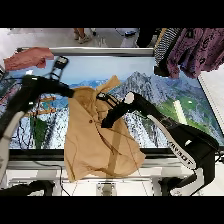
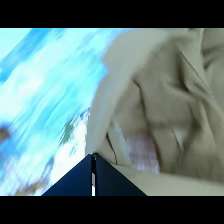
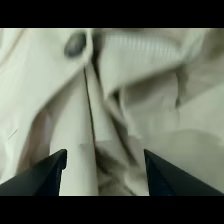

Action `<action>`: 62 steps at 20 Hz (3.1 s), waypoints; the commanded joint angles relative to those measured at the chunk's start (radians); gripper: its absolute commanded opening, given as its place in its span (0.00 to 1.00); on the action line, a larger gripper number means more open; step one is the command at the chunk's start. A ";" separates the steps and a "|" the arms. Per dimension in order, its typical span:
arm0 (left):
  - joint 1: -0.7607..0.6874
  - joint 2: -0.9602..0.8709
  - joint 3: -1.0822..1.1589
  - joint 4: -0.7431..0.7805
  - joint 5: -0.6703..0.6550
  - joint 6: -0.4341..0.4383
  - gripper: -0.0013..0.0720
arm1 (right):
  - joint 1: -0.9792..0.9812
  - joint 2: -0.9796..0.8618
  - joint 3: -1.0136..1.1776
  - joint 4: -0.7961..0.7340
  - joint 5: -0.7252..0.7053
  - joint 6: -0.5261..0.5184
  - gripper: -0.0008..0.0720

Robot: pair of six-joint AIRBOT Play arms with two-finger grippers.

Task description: Fold the clothes and pants, and hang the long-sleeved shirts on hangers.

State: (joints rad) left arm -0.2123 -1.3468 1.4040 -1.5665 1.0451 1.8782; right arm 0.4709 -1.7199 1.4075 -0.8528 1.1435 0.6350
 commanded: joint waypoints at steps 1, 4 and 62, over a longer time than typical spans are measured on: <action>0.060 0.117 0.000 0.019 0.233 0.016 0.05 | 0.012 -0.010 0.001 0.048 -0.079 -0.028 0.79; 0.058 0.114 0.000 0.000 0.261 0.023 0.05 | 0.062 -0.020 0.001 0.072 -0.269 -0.027 0.80; -0.098 0.120 -0.034 -0.409 0.014 0.428 0.34 | -0.138 0.306 0.225 -0.204 0.039 0.195 0.05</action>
State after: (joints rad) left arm -0.2836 -1.2026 1.4502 -1.8668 0.9901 2.1399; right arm 0.3046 -1.4162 1.7241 -1.0084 1.1576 0.8238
